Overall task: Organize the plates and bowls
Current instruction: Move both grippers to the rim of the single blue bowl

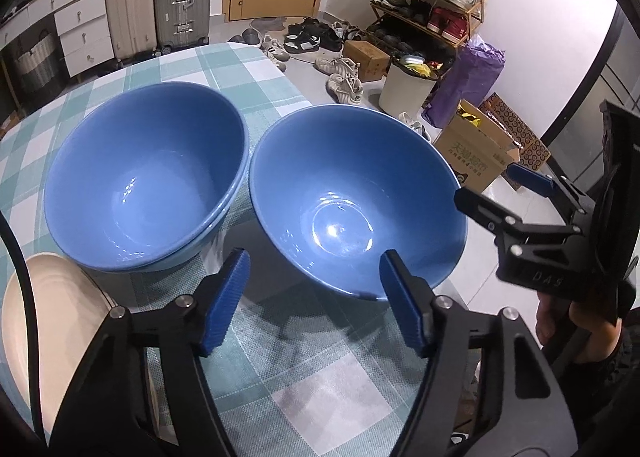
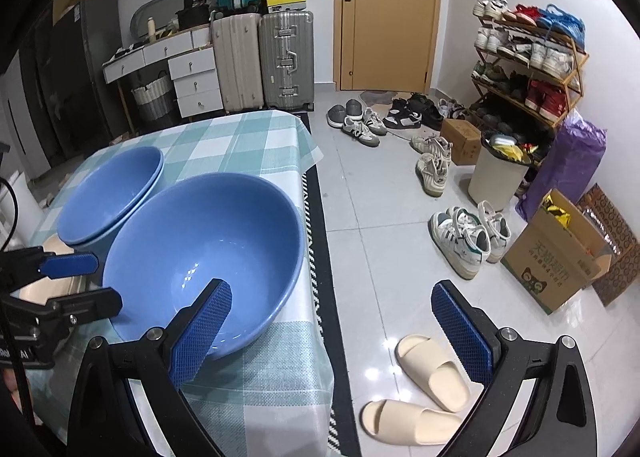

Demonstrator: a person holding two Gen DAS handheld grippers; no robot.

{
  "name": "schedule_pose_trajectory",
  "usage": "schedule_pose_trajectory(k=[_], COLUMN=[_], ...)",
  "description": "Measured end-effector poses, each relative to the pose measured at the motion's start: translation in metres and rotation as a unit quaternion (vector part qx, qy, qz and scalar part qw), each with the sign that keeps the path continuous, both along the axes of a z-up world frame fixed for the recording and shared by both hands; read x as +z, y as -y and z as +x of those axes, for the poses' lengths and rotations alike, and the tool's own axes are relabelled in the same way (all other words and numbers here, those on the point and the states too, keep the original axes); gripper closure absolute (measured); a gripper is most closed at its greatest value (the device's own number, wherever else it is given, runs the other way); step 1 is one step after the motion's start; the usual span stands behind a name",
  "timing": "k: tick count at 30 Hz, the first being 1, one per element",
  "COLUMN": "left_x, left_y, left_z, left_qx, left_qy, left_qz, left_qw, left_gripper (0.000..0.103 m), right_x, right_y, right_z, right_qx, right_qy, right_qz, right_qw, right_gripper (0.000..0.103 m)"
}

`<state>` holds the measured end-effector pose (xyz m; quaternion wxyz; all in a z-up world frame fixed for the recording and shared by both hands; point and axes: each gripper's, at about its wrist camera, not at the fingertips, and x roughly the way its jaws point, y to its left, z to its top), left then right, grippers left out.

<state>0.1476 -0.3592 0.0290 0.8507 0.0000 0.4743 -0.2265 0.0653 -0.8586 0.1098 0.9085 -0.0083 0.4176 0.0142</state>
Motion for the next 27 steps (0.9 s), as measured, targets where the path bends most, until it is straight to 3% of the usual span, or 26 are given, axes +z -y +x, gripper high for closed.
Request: schedule_pose_trajectory(k=[8, 13, 15, 17, 21, 23, 27], left_x=[-0.006, -0.010, -0.010, -0.013, -0.017, -0.019, -0.026], left_y=[-0.007, -0.007, -0.007, -0.008, -0.008, -0.007, -0.003], left_z=[0.012, 0.016, 0.016, 0.019, 0.023, 0.025, 0.031], left_qx=[0.012, 0.012, 0.011, 0.011, 0.010, 0.010, 0.004], left_qy=[0.000, -0.002, -0.001, -0.003, -0.003, -0.003, -0.003], left_qz=[-0.007, -0.007, -0.006, -0.007, -0.007, -0.006, -0.002], left_qw=[0.9999, 0.9999, 0.9999, 0.9999, 0.9999, 0.9999, 1.0000], left_gripper=[0.048, 0.055, 0.059, 0.060, 0.066, 0.069, 0.075], right_x=[-0.005, -0.007, -0.008, -0.010, -0.017, -0.020, -0.027], right_y=[-0.012, -0.013, -0.012, -0.010, -0.005, -0.005, -0.003], right_z=[0.006, 0.012, 0.016, 0.019, 0.028, 0.031, 0.036], right_qx=[0.018, 0.023, 0.026, 0.024, 0.016, 0.017, 0.011], right_qy=[0.004, 0.001, -0.002, -0.009, -0.024, -0.029, -0.040], right_qz=[-0.004, 0.019, 0.034, 0.046, 0.069, 0.081, 0.091], right_qw=[1.000, 1.000, 0.999, 0.999, 0.997, 0.996, 0.995], right_gripper=[0.001, 0.003, 0.010, 0.025, 0.033, 0.045, 0.058])
